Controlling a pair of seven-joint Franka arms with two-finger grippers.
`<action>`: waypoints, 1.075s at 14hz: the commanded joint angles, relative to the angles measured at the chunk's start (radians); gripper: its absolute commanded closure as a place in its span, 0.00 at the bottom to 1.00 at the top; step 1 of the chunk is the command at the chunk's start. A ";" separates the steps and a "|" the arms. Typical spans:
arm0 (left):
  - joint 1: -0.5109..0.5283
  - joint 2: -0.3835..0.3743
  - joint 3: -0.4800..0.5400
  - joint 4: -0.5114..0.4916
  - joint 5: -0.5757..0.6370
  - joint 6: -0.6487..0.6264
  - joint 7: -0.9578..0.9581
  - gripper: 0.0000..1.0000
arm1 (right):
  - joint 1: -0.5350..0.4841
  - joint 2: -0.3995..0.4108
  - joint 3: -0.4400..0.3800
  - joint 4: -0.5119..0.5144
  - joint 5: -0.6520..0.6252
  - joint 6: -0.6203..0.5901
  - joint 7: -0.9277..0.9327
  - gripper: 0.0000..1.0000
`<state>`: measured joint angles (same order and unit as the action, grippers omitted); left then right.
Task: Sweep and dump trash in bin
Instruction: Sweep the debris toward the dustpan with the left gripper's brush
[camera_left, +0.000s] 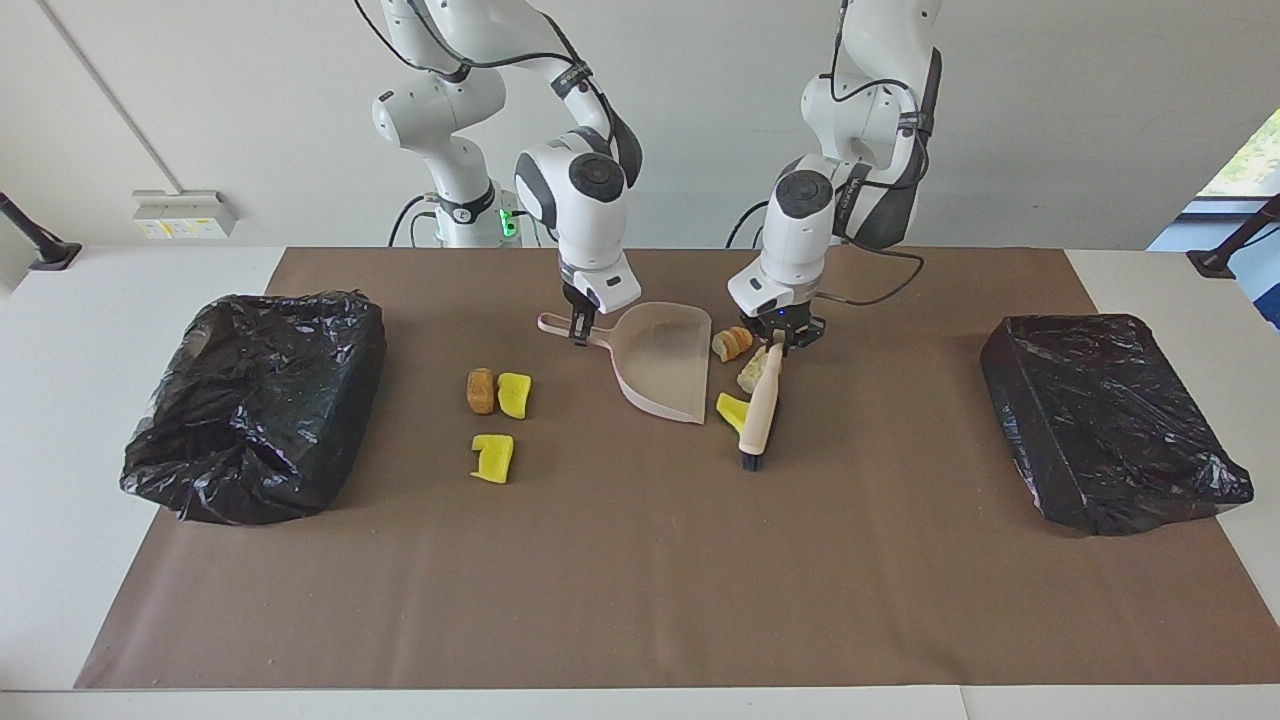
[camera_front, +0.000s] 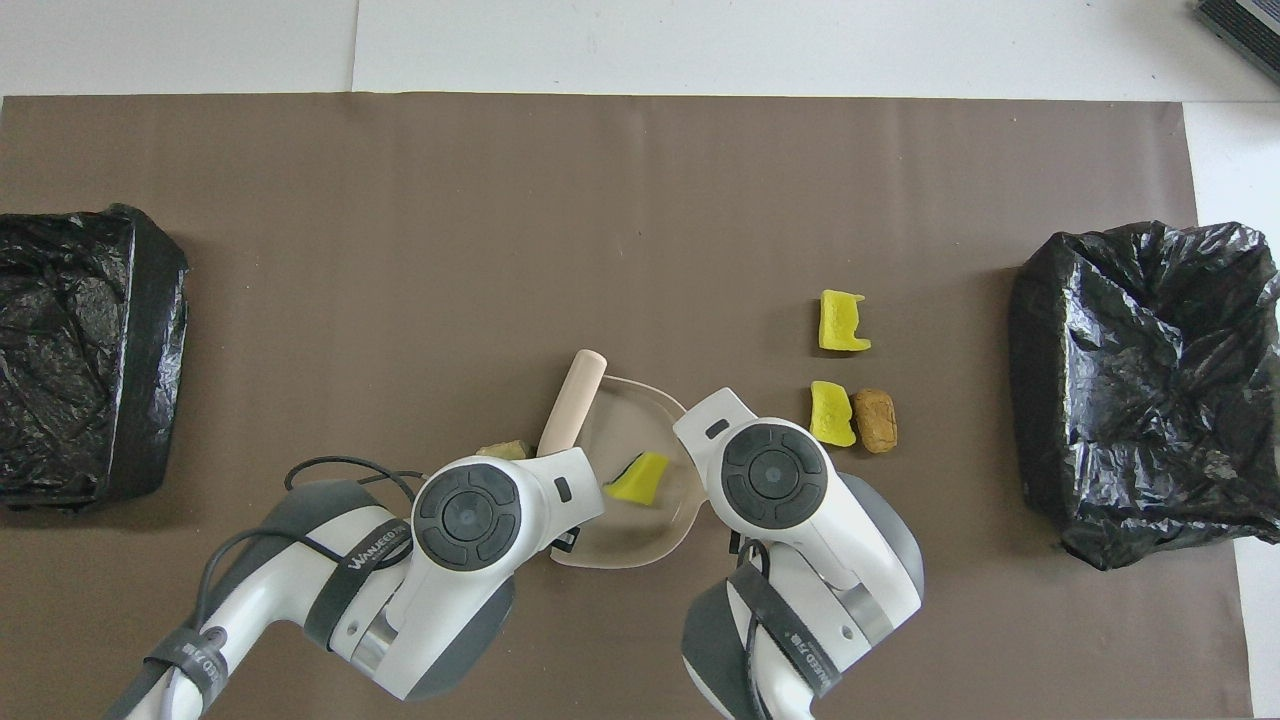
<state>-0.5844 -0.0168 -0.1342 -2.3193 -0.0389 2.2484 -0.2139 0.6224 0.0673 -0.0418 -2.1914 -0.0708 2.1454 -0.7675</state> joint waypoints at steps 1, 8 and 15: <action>-0.067 -0.029 0.011 -0.023 -0.117 0.013 -0.002 1.00 | 0.002 0.026 0.002 0.004 -0.017 0.021 0.028 1.00; 0.035 -0.089 0.024 0.055 -0.130 -0.169 0.002 1.00 | 0.000 0.026 0.002 0.004 -0.017 0.021 0.025 1.00; 0.274 -0.230 0.027 0.025 -0.069 -0.453 -0.014 1.00 | -0.004 0.028 0.002 0.004 -0.017 0.024 0.008 1.00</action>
<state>-0.3532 -0.2032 -0.0968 -2.2590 -0.1367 1.8469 -0.1964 0.6222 0.0678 -0.0420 -2.1914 -0.0708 2.1454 -0.7674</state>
